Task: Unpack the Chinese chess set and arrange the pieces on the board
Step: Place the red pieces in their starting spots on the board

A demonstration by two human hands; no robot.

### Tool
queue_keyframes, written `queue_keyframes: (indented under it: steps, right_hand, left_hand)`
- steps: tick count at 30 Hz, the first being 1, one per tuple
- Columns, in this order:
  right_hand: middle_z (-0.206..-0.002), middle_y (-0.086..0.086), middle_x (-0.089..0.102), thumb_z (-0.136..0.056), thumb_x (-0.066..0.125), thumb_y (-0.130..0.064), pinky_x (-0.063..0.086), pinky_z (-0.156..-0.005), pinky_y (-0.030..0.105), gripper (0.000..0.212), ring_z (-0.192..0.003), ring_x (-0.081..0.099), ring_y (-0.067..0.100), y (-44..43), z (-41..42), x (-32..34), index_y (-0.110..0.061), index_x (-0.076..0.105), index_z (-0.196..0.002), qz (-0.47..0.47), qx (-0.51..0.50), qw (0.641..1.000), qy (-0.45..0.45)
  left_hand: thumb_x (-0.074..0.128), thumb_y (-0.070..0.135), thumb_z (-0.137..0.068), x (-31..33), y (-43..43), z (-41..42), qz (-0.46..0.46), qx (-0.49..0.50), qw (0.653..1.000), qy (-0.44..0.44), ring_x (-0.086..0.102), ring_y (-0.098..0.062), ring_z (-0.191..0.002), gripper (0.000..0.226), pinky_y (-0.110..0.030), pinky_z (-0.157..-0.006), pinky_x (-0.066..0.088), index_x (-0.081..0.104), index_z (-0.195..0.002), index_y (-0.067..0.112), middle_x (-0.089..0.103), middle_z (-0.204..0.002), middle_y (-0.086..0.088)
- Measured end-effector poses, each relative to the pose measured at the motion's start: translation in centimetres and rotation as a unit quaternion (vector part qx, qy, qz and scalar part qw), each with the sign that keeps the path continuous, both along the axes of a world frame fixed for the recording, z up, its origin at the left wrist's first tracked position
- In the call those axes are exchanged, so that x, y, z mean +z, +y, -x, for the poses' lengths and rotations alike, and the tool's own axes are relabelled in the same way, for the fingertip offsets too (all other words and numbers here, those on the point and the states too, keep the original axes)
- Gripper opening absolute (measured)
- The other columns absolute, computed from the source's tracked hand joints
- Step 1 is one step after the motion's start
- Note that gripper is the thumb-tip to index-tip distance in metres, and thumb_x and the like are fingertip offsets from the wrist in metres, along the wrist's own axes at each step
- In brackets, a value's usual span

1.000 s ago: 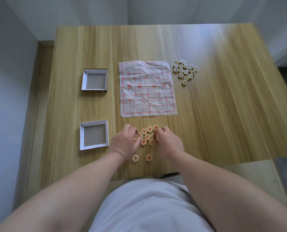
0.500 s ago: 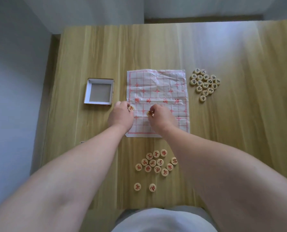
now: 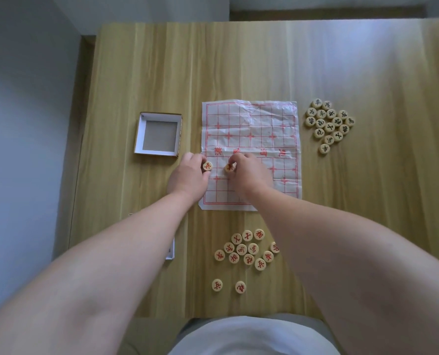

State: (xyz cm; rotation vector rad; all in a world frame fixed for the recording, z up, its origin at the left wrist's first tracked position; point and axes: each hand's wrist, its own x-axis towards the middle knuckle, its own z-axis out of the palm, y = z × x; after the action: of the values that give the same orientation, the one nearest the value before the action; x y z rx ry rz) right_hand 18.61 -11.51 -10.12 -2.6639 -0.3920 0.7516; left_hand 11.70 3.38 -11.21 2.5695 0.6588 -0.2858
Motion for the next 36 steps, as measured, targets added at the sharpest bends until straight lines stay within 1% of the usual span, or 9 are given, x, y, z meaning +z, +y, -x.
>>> queue_keyframes:
  steps: [3, 6, 13, 20, 24, 28, 31, 33, 36]
  right_hand:
    - [-0.127, -0.002, 0.056, -0.101, 0.056, -0.031, 0.055, -0.077, 0.041, 0.025, -0.103, 0.058, 0.025, 0.0, 0.1, -0.1, -0.03, 0.057, -0.126, 0.005, 0.004, 1.0, -0.002]
    - [-0.125, -0.001, 0.055, -0.101, 0.054, -0.035, 0.055, -0.075, 0.042, 0.023, -0.099, 0.057, 0.024, -0.1, 0.1, 0.0, -0.03, 0.056, -0.124, 0.001, 0.0, 1.0, 0.007]
    - [-0.122, 0.003, 0.052, -0.103, 0.051, -0.041, 0.042, -0.06, 0.034, 0.025, -0.087, 0.052, 0.023, 0.2, -0.2, 0.5, -0.028, 0.053, -0.125, 0.019, 0.013, 1.0, 0.01]
    - [-0.136, 0.0, 0.052, -0.1, 0.056, -0.04, 0.056, -0.072, 0.04, 0.037, -0.096, 0.06, 0.022, -0.3, 0.5, 1.5, -0.027, 0.046, -0.134, -0.011, 0.007, 1.0, -0.004]
    - [-0.132, -0.001, 0.052, -0.102, 0.056, -0.033, 0.056, -0.074, 0.039, 0.033, -0.098, 0.059, 0.021, -2.5, 2.6, 2.8, -0.023, 0.049, -0.132, -0.007, 0.021, 0.999, -0.029]
    - [-0.13, -0.003, 0.052, -0.104, 0.053, -0.032, 0.053, -0.069, 0.035, 0.027, -0.091, 0.057, 0.018, -5.1, 6.5, 3.9, -0.022, 0.05, -0.128, 0.005, 0.003, 1.0, -0.028]
    - [-0.127, -0.005, 0.052, -0.104, 0.05, -0.027, 0.05, -0.066, 0.035, 0.021, -0.088, 0.056, 0.018, -7.3, 9.8, 4.0, -0.024, 0.05, -0.124, 0.019, -0.017, 0.999, -0.021]
    - [-0.126, -0.007, 0.051, -0.103, 0.05, -0.026, 0.048, -0.064, 0.035, 0.019, -0.085, 0.056, 0.017, -8.7, 12.2, 3.9, -0.024, 0.05, -0.122, 0.028, -0.04, 0.999, -0.013]
    - [-0.121, -0.006, 0.053, -0.104, 0.049, -0.027, 0.048, -0.066, 0.035, 0.018, -0.085, 0.056, 0.018, -10.5, 15.3, 3.4, -0.024, 0.053, -0.122, 0.042, -0.067, 0.997, -0.008]
  left_hand:
    - [0.062, 0.034, -0.094, -0.1, 0.1, 0.0, 0.002, -0.001, 1.0, 0.002, 0.059, -0.022, -0.097, 0.027, -0.035, -0.081, 0.052, 0.058, -0.118, 0.024, 0.05, -0.122, 0.002]
    - [0.063, 0.034, -0.093, -0.2, 0.0, -0.1, 0.004, 0.0, 1.0, -0.001, 0.059, -0.022, -0.098, 0.026, -0.036, -0.083, 0.052, 0.057, -0.117, 0.024, 0.05, -0.12, 0.003]
    - [0.063, 0.033, -0.093, 0.1, 0.2, -0.2, 0.004, -0.001, 1.0, 0.011, 0.059, -0.024, -0.1, 0.028, -0.034, -0.083, 0.05, 0.057, -0.119, 0.023, 0.05, -0.123, 0.002]
    - [0.065, 0.034, -0.092, 1.1, 0.1, 0.2, 0.0, 0.01, 1.0, 0.006, 0.058, -0.022, -0.101, 0.037, -0.034, -0.079, 0.05, 0.052, -0.125, 0.022, 0.049, -0.125, 0.001]
    - [0.063, 0.033, -0.093, 2.2, -0.8, 2.1, -0.014, 0.017, 1.0, -0.015, 0.053, -0.019, -0.09, 0.036, -0.033, -0.072, 0.046, 0.05, -0.123, 0.02, 0.047, -0.125, -0.002]
    - [0.061, 0.03, -0.094, 3.0, -3.0, 5.7, -0.008, -0.006, 1.0, -0.022, 0.055, -0.02, -0.084, 0.032, -0.031, -0.067, 0.044, 0.049, -0.122, 0.018, 0.046, -0.123, -0.003]
    - [0.06, 0.03, -0.094, 2.8, -4.6, 9.1, 0.011, -0.037, 0.999, -0.019, 0.058, -0.023, -0.086, 0.026, -0.038, -0.072, 0.054, 0.049, -0.115, 0.02, 0.047, -0.117, -0.001]
    - [0.059, 0.031, -0.093, 2.6, -5.4, 11.3, 0.021, -0.054, 0.998, -0.007, 0.058, -0.024, -0.086, 0.022, -0.042, -0.075, 0.055, 0.048, -0.11, 0.022, 0.046, -0.113, 0.001]
    - [0.056, 0.033, -0.095, 2.3, -6.3, 14.4, 0.026, -0.076, 0.997, 0.005, 0.057, -0.024, -0.083, 0.017, -0.04, -0.074, 0.053, 0.046, -0.106, 0.025, 0.046, -0.111, 0.004]
